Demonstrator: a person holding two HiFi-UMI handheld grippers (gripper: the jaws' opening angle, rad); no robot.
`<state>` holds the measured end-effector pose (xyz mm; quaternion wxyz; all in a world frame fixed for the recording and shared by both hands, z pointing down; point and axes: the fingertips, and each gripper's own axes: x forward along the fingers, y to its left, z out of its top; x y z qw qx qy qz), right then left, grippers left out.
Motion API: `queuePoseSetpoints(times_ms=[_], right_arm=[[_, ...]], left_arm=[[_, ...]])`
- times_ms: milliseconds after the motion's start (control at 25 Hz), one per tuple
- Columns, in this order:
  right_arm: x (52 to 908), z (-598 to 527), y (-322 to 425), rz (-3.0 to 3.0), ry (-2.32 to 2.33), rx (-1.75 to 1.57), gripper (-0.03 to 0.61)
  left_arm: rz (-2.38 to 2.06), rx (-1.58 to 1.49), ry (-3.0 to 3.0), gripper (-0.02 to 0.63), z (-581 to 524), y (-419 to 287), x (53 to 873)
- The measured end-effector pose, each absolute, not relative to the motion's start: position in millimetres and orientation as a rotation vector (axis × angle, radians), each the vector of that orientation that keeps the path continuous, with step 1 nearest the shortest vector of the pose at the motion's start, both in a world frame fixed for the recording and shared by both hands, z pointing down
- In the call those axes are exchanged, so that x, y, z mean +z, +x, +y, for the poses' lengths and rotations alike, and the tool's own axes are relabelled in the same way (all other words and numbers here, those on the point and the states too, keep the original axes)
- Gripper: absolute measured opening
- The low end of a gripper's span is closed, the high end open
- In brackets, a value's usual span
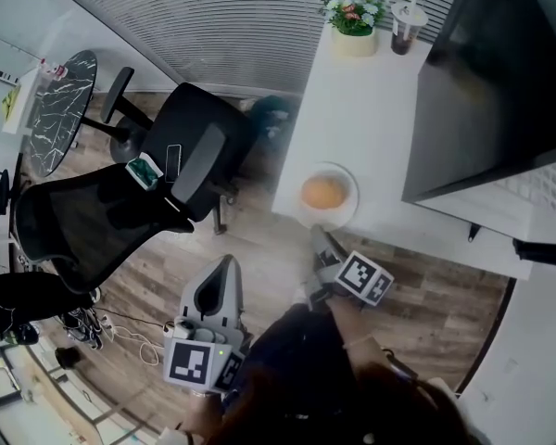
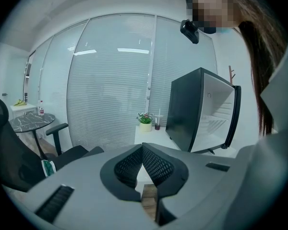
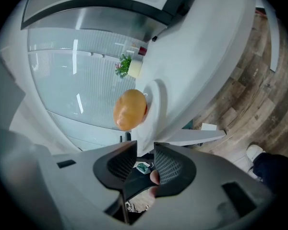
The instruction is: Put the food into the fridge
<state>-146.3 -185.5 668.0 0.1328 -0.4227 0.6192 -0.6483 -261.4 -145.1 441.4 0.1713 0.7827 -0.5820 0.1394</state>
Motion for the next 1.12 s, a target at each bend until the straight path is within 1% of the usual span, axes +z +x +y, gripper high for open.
queuePoseSetpoints(times_ms=[240, 600, 720, 960, 1040, 1120], right_arm=[[669.9, -188.1, -146.1, 1.736, -1.208, -1.885, 0.106], [678.8, -188.8, -143.4, 1.601, -1.185, -1.936, 0.106], [679.6, -188.0, -142.3, 1.559, -1.180, -1.946, 0.087], [677.2, -188.2, -142.3, 1.544, -1.170, -1.932, 0.059], [675.2, -188.1, -142.7, 1.538, -1.166, -1.926, 0.033], [673.7, -186.9, -143.3, 1.528, -1.161, -1.927, 0.032]], left_arm=[[-1.700, 0.330, 2.254, -0.005, -147.1, -263.2, 434.4], [-1.685, 0.443, 2.196, -0.005, -137.4, -266.9, 446.6], [-1.693, 0.415, 2.195, -0.005, -140.8, -265.4, 441.2], [-1.681, 0.460, 2.182, -0.005, -132.5, -269.6, 447.9], [-1.684, 0.459, 2.190, -0.005, -130.4, -270.9, 448.3], [-1.685, 0.458, 2.192, -0.005, -127.8, -271.5, 448.5]])
